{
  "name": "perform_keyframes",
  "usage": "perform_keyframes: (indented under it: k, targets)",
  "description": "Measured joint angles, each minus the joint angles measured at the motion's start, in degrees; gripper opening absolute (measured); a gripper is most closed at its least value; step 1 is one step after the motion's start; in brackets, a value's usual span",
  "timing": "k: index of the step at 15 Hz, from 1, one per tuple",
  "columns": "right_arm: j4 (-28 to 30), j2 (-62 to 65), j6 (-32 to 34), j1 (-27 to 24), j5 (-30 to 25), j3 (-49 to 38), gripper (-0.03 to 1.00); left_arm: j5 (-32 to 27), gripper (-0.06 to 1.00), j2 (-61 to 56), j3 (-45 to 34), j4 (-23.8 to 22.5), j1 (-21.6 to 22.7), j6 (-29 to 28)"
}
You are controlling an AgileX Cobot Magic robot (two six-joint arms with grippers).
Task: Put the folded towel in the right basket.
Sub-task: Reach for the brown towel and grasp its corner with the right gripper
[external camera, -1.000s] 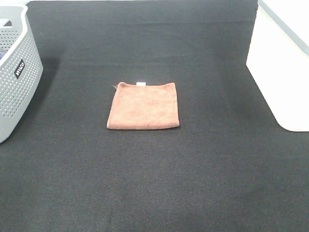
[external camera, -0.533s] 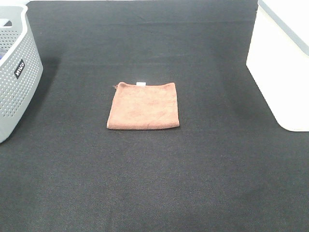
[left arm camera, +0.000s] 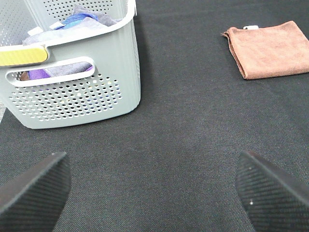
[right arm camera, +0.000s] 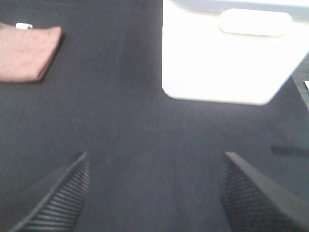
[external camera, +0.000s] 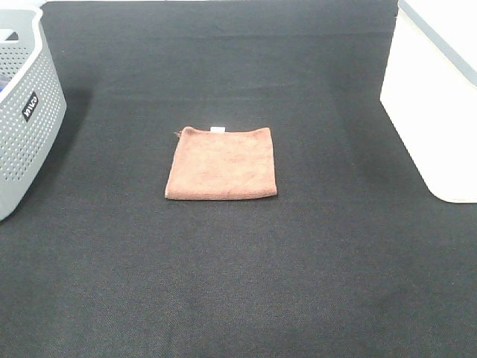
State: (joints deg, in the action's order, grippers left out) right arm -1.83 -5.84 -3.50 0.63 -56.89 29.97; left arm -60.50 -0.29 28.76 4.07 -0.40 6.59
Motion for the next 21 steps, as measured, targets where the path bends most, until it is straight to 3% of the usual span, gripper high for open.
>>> perform_keyframes:
  k: [2,3,5,9,12,18,21]
  targets:
    - [-1.8,-7.7,0.0,0.0,7.4,0.1,0.70,0.0,0.88,0.0,0.0,0.0,0.0,0.0]
    - [-1.8,-7.7,0.0,0.0,7.4,0.1,0.70,0.0,0.88,0.0,0.0,0.0,0.0,0.0]
    - [-3.7,-19.8,-0.1,0.0,15.6,1.8,0.70,0.0,0.88,0.0,0.0,0.0,0.0,0.0]
    - [-4.8,-43.3,-3.9,0.0,19.7,15.5,0.70,0.0,0.88,0.0,0.0,0.0,0.0,0.0]
    - [-5.5,-57.9,-5.5,0.0,18.6,27.4,0.70,0.0,0.88,0.0,0.0,0.0,0.0,0.0]
    - [-17.2,-81.3,-11.2,0.2,4.7,53.1,0.70,0.0,0.88,0.0,0.0,0.0,0.0,0.0]
    - [-17.6,-90.8,-11.7,6.6,3.2,60.6,0.70,0.0,0.88,0.0,0.0,0.0,0.0,0.0]
